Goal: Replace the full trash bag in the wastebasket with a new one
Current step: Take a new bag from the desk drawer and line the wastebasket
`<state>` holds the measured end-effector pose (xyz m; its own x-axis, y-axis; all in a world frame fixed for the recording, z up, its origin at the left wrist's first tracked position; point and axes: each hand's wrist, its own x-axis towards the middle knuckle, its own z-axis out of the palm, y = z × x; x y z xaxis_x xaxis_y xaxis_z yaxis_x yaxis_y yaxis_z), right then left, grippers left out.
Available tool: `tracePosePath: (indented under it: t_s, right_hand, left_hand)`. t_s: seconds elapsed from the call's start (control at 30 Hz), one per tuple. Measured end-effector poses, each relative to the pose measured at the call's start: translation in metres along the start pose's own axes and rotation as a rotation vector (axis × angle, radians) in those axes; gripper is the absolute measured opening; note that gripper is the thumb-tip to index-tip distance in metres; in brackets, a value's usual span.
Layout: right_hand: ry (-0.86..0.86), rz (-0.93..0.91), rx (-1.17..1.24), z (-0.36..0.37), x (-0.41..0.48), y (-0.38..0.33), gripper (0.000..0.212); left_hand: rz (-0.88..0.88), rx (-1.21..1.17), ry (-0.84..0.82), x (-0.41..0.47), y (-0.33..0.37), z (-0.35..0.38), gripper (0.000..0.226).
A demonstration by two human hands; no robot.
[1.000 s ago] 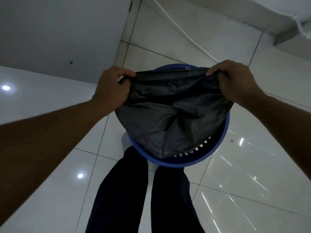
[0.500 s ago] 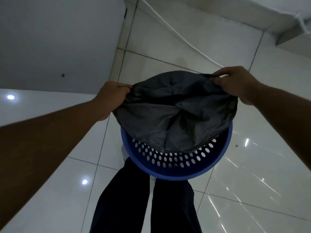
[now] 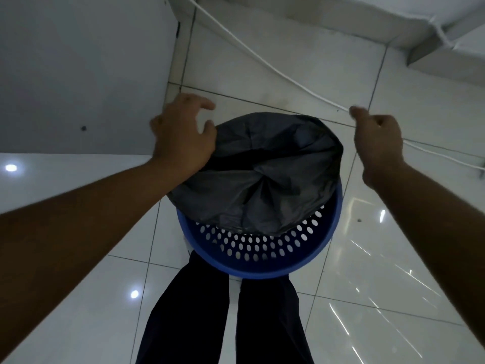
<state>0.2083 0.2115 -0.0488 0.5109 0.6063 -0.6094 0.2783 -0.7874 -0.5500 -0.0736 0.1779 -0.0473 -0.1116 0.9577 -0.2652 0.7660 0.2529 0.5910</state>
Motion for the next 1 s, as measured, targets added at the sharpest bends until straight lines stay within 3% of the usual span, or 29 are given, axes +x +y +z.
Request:
tracePosePath:
  t_s: [0.1,0.2,0.27,0.37,0.43,0.5,0.57,0.63,0.83,0.93,1.0]
  right_hand:
    - [0.104,-0.115,-0.185,-0.017,-0.018,0.023,0.043]
    - [0.062,-0.16,-0.278,-0.028,-0.042,0.046,0.053]
    - [-0.032,-0.119,-0.392,-0.028,-0.053,0.057,0.061]
    - [-0.186,-0.066,-0.388,-0.021,-0.062,0.066,0.04]
    - [-0.179,-0.076,-0.307,-0.016,-0.061,0.065,0.02]
    - [-0.175,0.04,-0.032,-0.013,-0.057,0.061,0.014]
    - [-0.284,0.228,0.353,-0.017,-0.05,0.055,0.012]
    - [-0.368,0.24,0.464,-0.02,-0.039,0.054,0.007]
    - [-0.315,-0.147,-0.009,-0.007,-0.01,0.043,0.006]
    - [-0.269,-0.107,-0.144,0.009,0.005,0.039,0.005]
    - [-0.399,0.05,-0.262,0.02,0.011,0.039,0.013]
  left_hand:
    - [0.175,-0.054,-0.136,0.009,0.03,0.021,0.033]
    - [0.055,0.039,-0.312,0.02,0.049,0.043,0.042]
    - [0.016,0.151,-0.347,0.022,0.046,0.05,0.037]
    - [-0.008,0.167,-0.279,0.021,0.033,0.044,0.026]
    - [-0.024,0.15,-0.262,0.017,0.024,0.038,0.024]
    - [-0.039,0.156,-0.249,0.011,0.013,0.031,0.025]
    - [-0.073,0.158,-0.224,0.005,0.002,0.023,0.026]
    - [-0.134,0.138,-0.2,-0.001,-0.007,0.014,0.025]
    - [-0.24,0.109,-0.193,-0.015,-0.024,0.003,0.027]
    - [-0.284,0.065,-0.199,-0.017,-0.027,0.004,0.029]
    - [-0.295,0.038,-0.215,-0.019,-0.029,0.004,0.03]
